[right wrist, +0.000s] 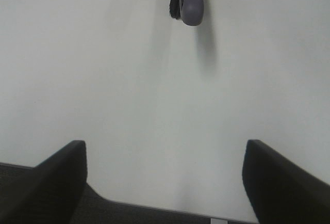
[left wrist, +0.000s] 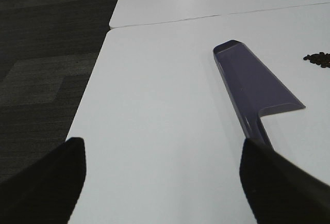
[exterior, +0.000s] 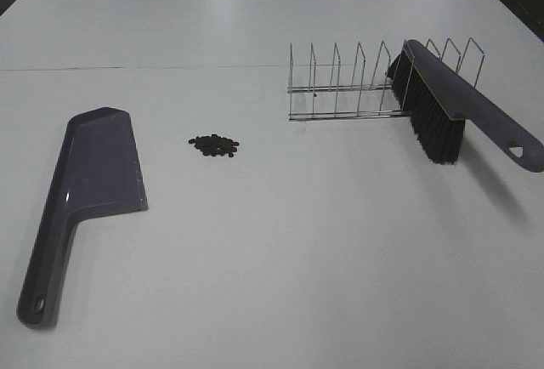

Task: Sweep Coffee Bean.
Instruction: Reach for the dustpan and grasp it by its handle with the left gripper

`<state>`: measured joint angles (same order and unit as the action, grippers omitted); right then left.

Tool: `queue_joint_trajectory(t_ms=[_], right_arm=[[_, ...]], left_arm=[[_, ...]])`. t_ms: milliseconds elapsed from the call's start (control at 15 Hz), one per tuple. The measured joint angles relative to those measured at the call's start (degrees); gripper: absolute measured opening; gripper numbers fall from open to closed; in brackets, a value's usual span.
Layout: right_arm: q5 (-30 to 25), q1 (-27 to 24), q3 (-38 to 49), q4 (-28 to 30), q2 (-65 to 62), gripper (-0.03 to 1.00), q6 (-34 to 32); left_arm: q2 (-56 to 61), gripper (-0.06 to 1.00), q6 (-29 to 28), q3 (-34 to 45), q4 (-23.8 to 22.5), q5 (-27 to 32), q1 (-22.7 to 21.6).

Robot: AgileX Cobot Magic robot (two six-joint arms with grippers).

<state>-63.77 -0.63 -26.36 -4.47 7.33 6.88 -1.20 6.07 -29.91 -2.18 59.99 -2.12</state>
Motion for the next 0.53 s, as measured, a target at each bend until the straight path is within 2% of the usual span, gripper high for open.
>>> queue_joint_trajectory(t_ms=[200, 533], right_arm=[[0.0, 0.0, 0.0, 0.0, 0.0, 0.73, 0.0], [0.0, 0.0, 0.0, 0.0, 0.0, 0.73, 0.0]], left_arm=[[-6.42, 0.75, -2.86, 0.0, 1.72, 0.57, 0.0], [-23.78, 0.75, -5.56, 0.06, 2.86, 1.26, 0.0]])
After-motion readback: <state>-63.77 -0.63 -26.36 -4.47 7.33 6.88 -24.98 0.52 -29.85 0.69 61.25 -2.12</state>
